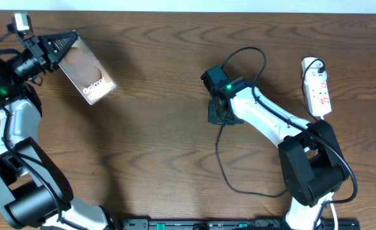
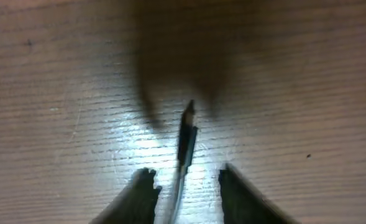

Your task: Plug charger to phone and switch on socket

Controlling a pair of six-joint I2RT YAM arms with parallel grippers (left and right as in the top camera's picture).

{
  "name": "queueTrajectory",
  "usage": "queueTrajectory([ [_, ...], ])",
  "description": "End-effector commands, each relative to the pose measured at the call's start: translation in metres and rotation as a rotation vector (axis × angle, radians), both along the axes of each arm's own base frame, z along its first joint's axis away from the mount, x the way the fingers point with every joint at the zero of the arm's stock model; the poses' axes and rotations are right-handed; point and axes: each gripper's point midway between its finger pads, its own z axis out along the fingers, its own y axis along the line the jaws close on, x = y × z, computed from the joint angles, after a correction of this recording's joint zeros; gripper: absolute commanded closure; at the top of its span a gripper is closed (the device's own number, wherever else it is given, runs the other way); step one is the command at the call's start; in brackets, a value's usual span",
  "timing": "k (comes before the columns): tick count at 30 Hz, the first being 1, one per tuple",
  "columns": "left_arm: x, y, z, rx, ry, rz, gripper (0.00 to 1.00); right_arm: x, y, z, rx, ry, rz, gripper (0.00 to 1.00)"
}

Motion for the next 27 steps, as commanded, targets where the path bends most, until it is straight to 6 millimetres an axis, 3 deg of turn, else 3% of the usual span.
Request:
queueTrajectory([
  [1,-0.003,-0.001,0.018,0.024,-0.043,0.000,0.92,-0.001,-0.001,-0.003,-0.012,0.002,-0.017,0.15],
  [2,-0.003,-0.001,0.018,0.024,-0.043,0.000,0.93,-0.001,-0.001,-0.003,-0.011,0.002,-0.017,0.01],
  [20,-0.003,-0.002,0.018,0.024,-0.043,-0.001,0.93,-0.018,0.008,-0.013,0.045,0.057,-0.161,0.01],
  [24,-0.003,-0.002,0.018,0.024,-0.043,-0.001,0.93,-0.020,0.009,-0.018,0.049,0.054,-0.165,0.04],
  [27,-0.003,-0.002,0.017,0.024,-0.043,-0.001,0.93,-0.021,0.010,-0.026,0.060,0.045,-0.164,0.18],
])
